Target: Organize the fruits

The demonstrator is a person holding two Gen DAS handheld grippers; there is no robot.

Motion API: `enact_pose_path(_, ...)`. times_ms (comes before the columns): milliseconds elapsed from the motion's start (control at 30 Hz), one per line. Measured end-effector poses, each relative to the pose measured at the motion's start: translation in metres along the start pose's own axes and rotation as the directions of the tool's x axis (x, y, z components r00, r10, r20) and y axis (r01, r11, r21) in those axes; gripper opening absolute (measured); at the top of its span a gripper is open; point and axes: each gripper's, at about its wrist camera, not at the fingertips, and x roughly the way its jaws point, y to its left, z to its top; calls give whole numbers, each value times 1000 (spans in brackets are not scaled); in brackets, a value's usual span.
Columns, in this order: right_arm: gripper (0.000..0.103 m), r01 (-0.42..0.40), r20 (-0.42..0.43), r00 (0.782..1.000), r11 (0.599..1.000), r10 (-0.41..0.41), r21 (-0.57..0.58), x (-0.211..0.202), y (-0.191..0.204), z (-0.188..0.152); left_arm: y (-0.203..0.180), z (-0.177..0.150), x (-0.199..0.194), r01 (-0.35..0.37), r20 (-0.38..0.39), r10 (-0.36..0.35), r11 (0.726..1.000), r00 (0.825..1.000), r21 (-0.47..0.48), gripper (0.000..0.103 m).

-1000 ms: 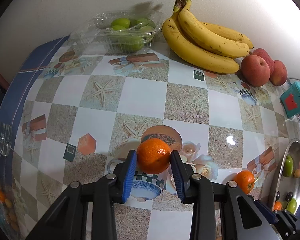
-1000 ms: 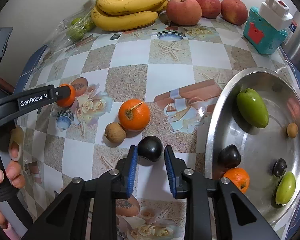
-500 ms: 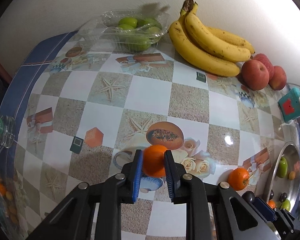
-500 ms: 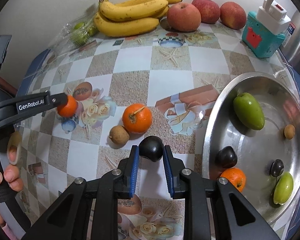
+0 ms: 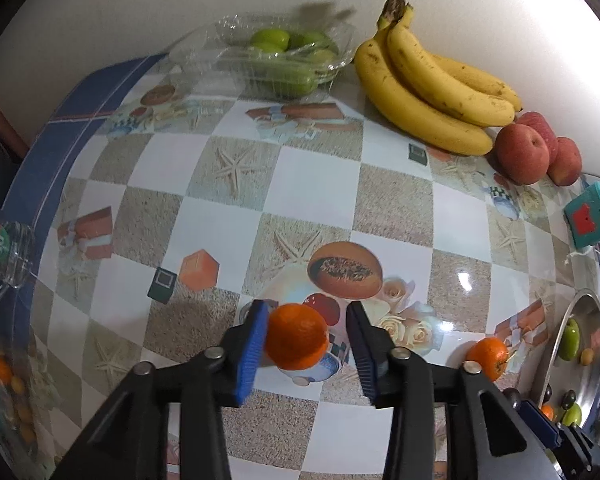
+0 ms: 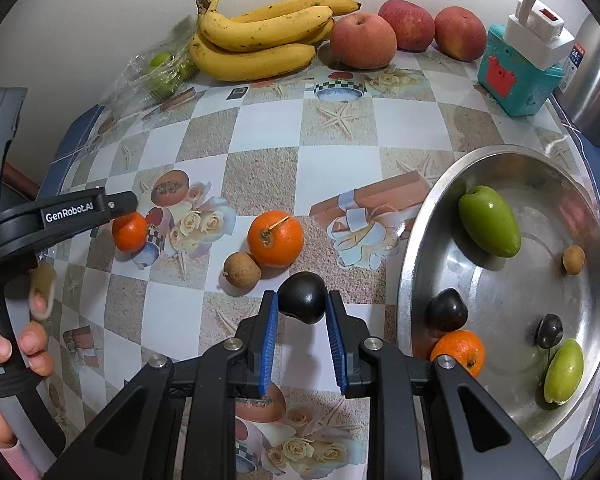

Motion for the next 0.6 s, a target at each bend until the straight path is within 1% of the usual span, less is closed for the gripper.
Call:
enact_pose_path(133, 25, -3, -1, 1000, 1000, 3, -2, 2, 1, 0, 2, -2, 11, -26, -24, 26, 1000, 999, -3, 46)
enact_pose_path(267, 25, -5, 3, 1000, 1000, 5, 2, 1, 0, 1, 1, -6, 19, -24, -55, 24, 1000, 998, -5, 46)
enact_pose_path(367, 25, -5, 3, 1000, 1000, 5, 5, 1, 0, 0, 1, -6, 16, -15, -46, 15, 1000, 999, -9, 42)
enact_pose_path(600, 25, -15, 19, 1000, 1000, 15, 10, -4, 0, -2, 4, -8, 2, 15, -28, -16, 999, 999, -28, 41)
